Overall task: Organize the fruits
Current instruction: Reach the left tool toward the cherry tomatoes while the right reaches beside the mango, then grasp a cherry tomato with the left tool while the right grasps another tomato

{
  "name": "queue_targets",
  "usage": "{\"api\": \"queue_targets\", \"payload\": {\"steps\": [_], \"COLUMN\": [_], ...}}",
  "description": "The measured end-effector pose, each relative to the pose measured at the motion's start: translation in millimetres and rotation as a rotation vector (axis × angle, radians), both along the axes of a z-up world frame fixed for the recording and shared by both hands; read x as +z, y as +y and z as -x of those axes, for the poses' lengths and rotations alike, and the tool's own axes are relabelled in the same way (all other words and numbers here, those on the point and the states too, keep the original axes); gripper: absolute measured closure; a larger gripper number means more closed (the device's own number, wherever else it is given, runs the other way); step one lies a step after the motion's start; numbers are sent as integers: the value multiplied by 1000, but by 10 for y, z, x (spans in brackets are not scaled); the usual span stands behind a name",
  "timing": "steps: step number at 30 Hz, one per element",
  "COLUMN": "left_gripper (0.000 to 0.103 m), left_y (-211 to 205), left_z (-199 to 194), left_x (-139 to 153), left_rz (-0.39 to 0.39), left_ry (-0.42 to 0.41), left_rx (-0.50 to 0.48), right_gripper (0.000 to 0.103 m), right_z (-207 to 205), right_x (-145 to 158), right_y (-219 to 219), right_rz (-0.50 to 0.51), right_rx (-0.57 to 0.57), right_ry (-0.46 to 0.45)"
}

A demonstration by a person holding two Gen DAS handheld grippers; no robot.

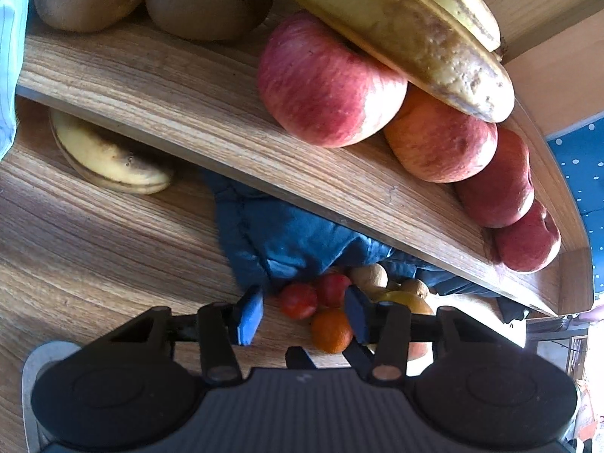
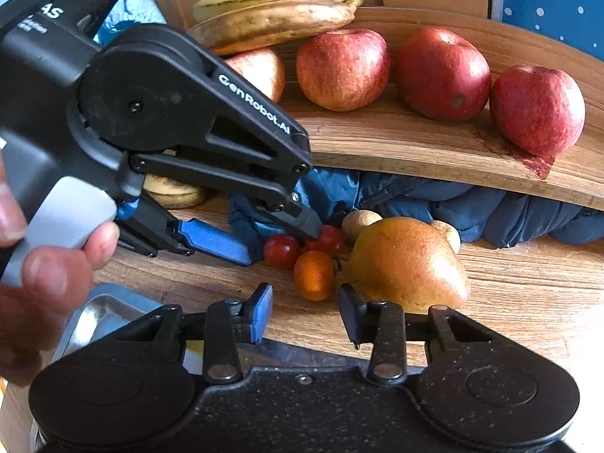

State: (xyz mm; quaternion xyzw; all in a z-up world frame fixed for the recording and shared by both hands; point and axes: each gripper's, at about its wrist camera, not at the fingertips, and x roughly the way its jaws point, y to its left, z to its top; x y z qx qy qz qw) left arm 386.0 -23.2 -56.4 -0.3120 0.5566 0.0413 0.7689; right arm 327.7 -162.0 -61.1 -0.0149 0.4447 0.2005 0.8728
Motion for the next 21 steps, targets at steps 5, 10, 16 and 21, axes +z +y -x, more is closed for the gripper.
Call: {"api": "queue_targets", "payload": {"steps": [5, 10, 16, 21], "left_gripper": [60, 64, 71, 81], "left_y": [10, 26, 57, 81], "left_z": [-4, 1, 15, 56], "left_x": [2, -2, -3, 16], "left_rz": [-1, -5, -15, -11], "left_ry": [7, 10, 11, -9], "left_rx": [10, 12, 11, 5], "right_gripper": [66, 71, 76, 77], "right_z": [-29, -53, -82, -48], "right_x": [5, -8, 0, 26], "right_y": [15, -20, -88, -127], "right_rz": [-1, -5, -17, -18], "right_rx": [-18, -21, -24, -21], "right_ry": [-4, 1, 4, 4]}}
